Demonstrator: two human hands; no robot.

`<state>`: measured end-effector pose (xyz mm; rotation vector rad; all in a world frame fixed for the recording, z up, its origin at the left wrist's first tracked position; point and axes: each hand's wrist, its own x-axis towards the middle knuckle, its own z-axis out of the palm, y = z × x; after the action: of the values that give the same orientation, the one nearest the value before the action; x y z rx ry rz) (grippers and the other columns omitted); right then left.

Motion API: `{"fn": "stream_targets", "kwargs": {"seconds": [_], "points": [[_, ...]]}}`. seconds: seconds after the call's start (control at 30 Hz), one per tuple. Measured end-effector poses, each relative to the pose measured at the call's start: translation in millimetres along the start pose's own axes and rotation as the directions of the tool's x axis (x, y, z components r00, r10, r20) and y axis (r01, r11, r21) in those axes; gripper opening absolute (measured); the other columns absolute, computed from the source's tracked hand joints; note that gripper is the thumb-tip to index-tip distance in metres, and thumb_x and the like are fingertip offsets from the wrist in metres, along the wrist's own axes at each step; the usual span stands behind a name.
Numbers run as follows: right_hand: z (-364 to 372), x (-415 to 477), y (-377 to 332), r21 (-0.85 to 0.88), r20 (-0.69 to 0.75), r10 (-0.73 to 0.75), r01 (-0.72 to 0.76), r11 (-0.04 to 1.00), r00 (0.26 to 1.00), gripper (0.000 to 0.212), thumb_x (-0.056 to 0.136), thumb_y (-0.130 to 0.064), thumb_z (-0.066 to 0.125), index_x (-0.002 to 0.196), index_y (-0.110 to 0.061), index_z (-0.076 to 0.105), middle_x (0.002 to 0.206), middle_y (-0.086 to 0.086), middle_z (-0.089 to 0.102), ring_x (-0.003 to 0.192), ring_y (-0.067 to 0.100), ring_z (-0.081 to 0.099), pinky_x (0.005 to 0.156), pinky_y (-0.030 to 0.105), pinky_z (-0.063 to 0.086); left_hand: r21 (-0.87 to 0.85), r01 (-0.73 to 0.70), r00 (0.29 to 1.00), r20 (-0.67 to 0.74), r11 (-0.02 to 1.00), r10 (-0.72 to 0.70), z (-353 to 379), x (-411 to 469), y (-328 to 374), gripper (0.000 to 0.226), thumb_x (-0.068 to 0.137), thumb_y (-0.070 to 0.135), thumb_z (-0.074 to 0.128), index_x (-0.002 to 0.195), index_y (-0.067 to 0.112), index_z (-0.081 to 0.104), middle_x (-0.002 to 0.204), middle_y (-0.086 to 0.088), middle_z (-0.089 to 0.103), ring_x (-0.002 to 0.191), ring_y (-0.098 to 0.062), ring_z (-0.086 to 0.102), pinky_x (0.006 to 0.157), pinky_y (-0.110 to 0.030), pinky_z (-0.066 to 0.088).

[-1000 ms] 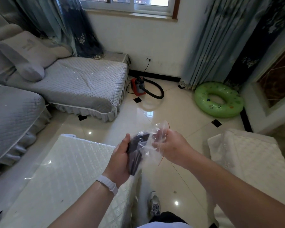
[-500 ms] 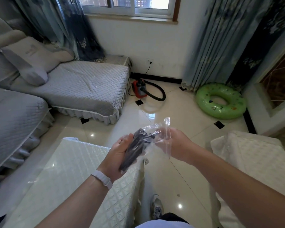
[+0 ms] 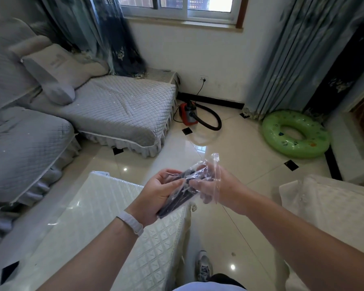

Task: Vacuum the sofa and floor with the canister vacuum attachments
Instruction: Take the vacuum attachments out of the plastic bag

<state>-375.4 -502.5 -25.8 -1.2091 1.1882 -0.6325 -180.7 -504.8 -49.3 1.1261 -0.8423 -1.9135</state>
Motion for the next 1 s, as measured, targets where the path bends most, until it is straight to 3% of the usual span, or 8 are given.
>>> {"fn": "stream_targets", "kwargs": {"seconds": [0.17,0.3,0.4,0.53,0.6,0.8,0.93,1.0], "points": [[14.4,11.1,2.6,-0.052,-0.003,-0.022,0.021,0.998,1.000,0.043,0.075,-0.048,0.080,0.093,-0.012,0.064,0.070,0.006,0.062,0.050,0.011,0.053,0.046,0.025,0.048,0.080,-0.043,0.999,-0.019,0.996,0.045,-9.1,-1.1,1.9,0.023,0.085,0.008,0.071,0.106,0.001,0.069,0.098,-0.018,0.074,0.083,-0.027,0.072,0.069,-0.032,0.061],[29.5,19.0,4.1,-0.067,-0.067,-0.074,0.069,0.995,0.995,0.014,0.096,-0.023,0.069,0.084,-0.019,0.062,0.057,-0.011,0.063,0.047,-0.003,0.057,0.045,0.013,0.043,0.103,-0.061,0.993,-0.097,0.993,0.071,-16.3,-0.1,-2.7,0.035,0.091,0.027,0.064,0.104,-0.004,0.071,0.099,-0.027,0.072,0.086,-0.034,0.070,0.073,-0.038,0.060],[37.1,27.3,8.9,-0.020,-0.130,-0.086,0.084,0.996,0.988,0.015,0.094,-0.026,0.071,0.081,-0.021,0.066,0.069,-0.006,0.068,0.062,0.005,0.065,0.059,0.029,0.054,0.070,-0.062,0.978,-0.196,0.996,0.074,-22.3,-1.6,-4.8,0.048,0.090,0.036,0.061,0.104,-0.009,0.068,0.099,-0.036,0.068,0.082,-0.039,0.068,0.081,-0.051,0.057],[38.5,32.2,10.9,-0.031,-0.219,-0.080,0.075,0.997,0.972,0.018,0.099,-0.026,0.063,0.095,-0.009,0.067,0.067,-0.001,0.066,0.046,0.001,0.058,0.046,0.022,0.045,0.146,-0.073,0.906,-0.404,0.987,0.127,-35.3,-4.9,-7.1,0.036,0.100,0.030,0.056,0.093,-0.005,0.066,0.059,-0.014,0.057,0.042,-0.015,0.050,0.053,-0.031,0.045],[42.2,34.2,10.8,-0.065,-0.224,-0.062,0.049,0.997,0.973,0.024,0.097,-0.031,0.063,0.097,-0.007,0.065,0.062,-0.001,0.067,0.044,0.000,0.057,0.046,0.024,0.046,0.107,-0.082,0.883,-0.453,0.991,0.122,-40.8,-7.6,-6.3,0.032,0.103,0.026,0.053,0.090,-0.001,0.064,0.066,-0.011,0.058,0.039,-0.013,0.045,0.046,-0.026,0.044],[48.6,42.3,11.3,-0.156,-0.305,-0.167,0.124,0.980,0.938,0.020,0.095,-0.029,0.067,0.097,-0.009,0.065,0.076,-0.005,0.067,0.055,-0.006,0.064,0.050,0.011,0.046,0.167,0.079,0.984,-0.173,0.983,-0.050,-52.0,-28.0,-6.5,0.039,0.098,0.044,0.052,0.120,0.012,0.055,0.107,-0.015,0.072,0.081,-0.033,0.072,0.062,-0.038,0.057],[52.4,43.0,8.2,-0.075,-0.276,-0.126,0.109,0.991,0.953,0.017,0.096,-0.028,0.066,0.092,-0.011,0.068,0.080,0.001,0.074,0.069,0.011,0.072,0.063,0.028,0.060,0.152,-0.023,0.983,-0.176,0.988,0.050,-52.1,-28.3,-15.3,0.027,0.098,0.022,0.061,0.121,0.009,0.055,0.075,-0.011,0.065,0.051,-0.023,0.057,0.044,-0.027,0.041],[56.8,38.9,5.1,-0.057,-0.202,-0.101,0.091,0.994,0.974,0.017,0.099,-0.023,0.063,0.085,-0.012,0.066,0.072,0.002,0.070,0.060,0.015,0.064,0.052,0.027,0.052,0.132,-0.092,0.956,-0.265,0.987,0.125,-52.3,-23.9,-14.1,0.015,0.099,0.015,0.060,0.105,0.002,0.059,0.069,-0.014,0.057,0.043,-0.019,0.047,0.040,-0.025,0.036]]}}
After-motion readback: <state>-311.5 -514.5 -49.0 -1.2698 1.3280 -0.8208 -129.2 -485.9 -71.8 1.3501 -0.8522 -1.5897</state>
